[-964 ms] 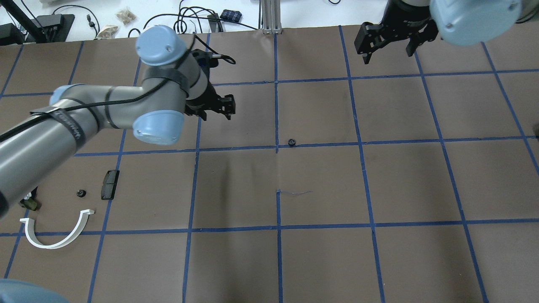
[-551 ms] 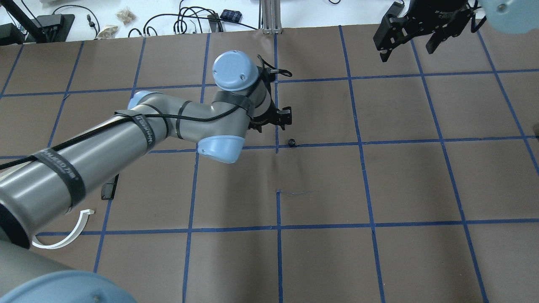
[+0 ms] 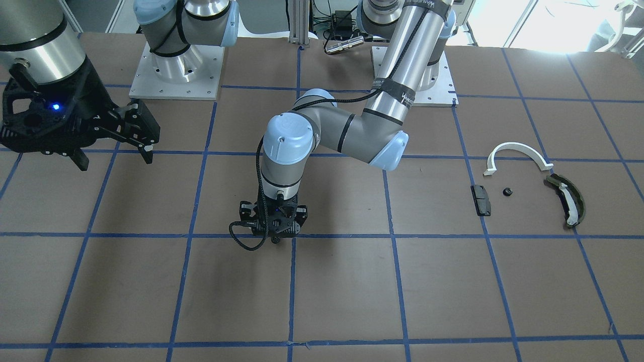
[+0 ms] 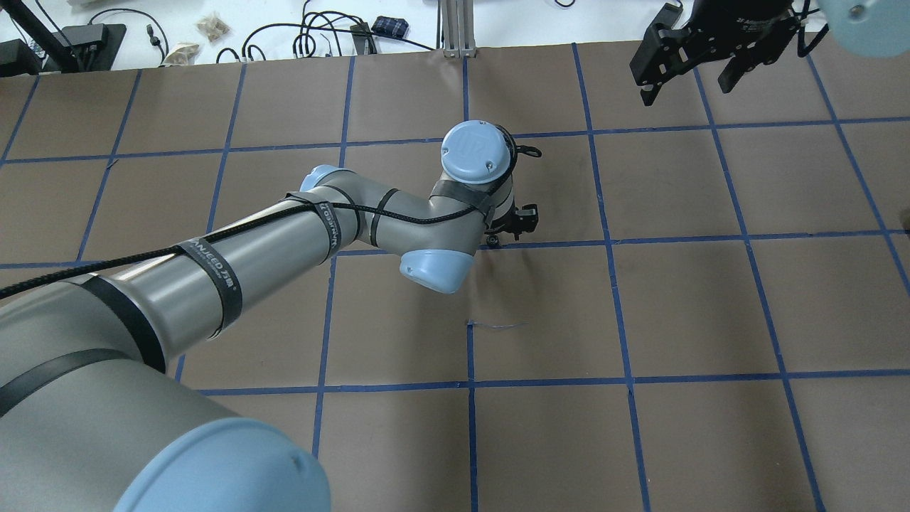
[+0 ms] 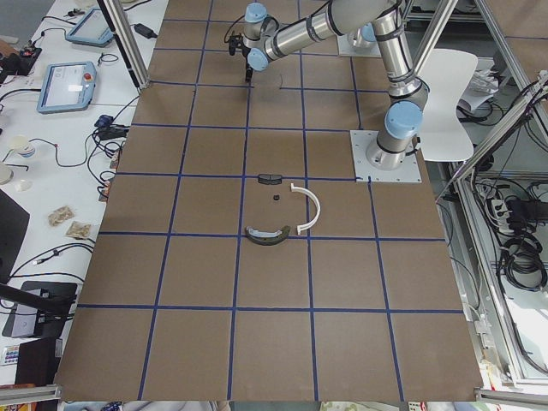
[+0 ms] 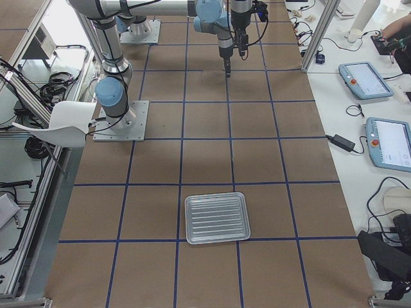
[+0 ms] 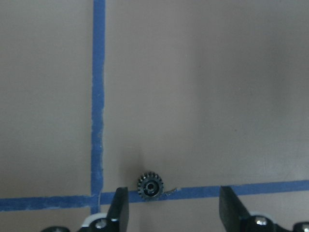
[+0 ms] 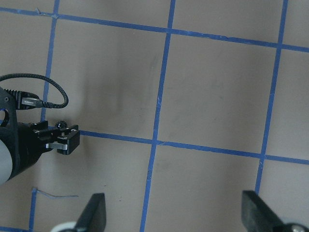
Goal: Place bearing gear from tray to pile
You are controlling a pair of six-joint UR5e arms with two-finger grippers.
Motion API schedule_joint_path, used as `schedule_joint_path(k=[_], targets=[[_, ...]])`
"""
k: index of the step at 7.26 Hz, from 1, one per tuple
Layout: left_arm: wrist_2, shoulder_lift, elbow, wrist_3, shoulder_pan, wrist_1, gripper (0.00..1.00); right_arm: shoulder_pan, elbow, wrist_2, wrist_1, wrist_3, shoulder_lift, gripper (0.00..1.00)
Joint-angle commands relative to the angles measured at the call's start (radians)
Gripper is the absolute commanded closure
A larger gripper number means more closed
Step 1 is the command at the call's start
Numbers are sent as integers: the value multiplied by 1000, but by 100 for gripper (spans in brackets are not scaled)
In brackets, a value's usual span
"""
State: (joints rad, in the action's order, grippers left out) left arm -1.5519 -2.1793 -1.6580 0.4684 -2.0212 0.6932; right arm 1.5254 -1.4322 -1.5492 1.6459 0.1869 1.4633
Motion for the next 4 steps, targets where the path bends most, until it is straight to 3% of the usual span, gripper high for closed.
schedule_joint_path(k=[1,2,3,4], targets=[[-28,-7,7,-2,-2,6,37,-1,-1,1,0,0,0,0],[-19,-10,14,-2,2,3,52,2,1,1,8,-1,0,0],[-27,-11,-2,1,1,12,80,2,1,1,6,-1,0,0],[-27,-11,9,-11,3,25,82,2,-1,1,6,-1,2,0]])
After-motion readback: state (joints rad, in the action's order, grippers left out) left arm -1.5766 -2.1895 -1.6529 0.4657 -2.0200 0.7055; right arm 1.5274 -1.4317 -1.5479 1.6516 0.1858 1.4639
